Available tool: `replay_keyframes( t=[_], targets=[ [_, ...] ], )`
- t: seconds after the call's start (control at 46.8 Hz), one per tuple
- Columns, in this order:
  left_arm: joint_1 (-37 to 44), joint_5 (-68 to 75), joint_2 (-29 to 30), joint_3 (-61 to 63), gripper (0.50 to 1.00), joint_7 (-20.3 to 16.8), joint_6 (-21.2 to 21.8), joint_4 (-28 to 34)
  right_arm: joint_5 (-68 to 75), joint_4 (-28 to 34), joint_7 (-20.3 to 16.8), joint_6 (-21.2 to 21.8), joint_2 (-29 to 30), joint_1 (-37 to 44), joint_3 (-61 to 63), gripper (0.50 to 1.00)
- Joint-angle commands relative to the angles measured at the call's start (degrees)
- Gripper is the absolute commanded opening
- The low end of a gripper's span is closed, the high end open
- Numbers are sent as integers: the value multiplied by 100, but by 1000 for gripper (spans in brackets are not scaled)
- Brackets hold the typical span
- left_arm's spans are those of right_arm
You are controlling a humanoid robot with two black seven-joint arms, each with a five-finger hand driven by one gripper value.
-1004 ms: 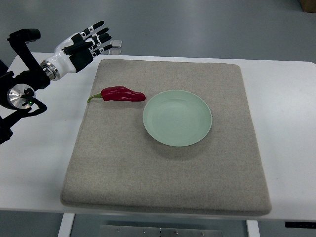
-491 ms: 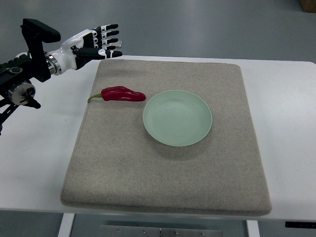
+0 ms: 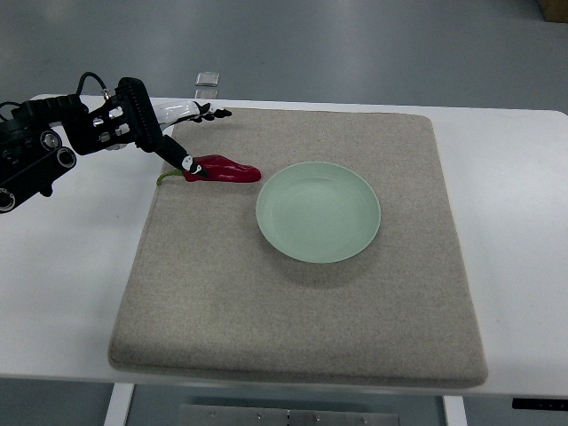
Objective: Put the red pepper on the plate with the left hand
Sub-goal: 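Lower the left hand onto the red pepper and close its fingers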
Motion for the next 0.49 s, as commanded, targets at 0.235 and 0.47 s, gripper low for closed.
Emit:
replay_keyframes(
  t=[0.235, 0.47],
  targets=[
    [-55, 590, -357, 368, 992, 19, 496, 223, 0, 0, 0, 0, 0, -2, 0, 928],
    [-55, 582, -489, 368, 981, 28, 496, 364, 0, 0, 0, 0, 0, -2, 0, 928]
  ],
)
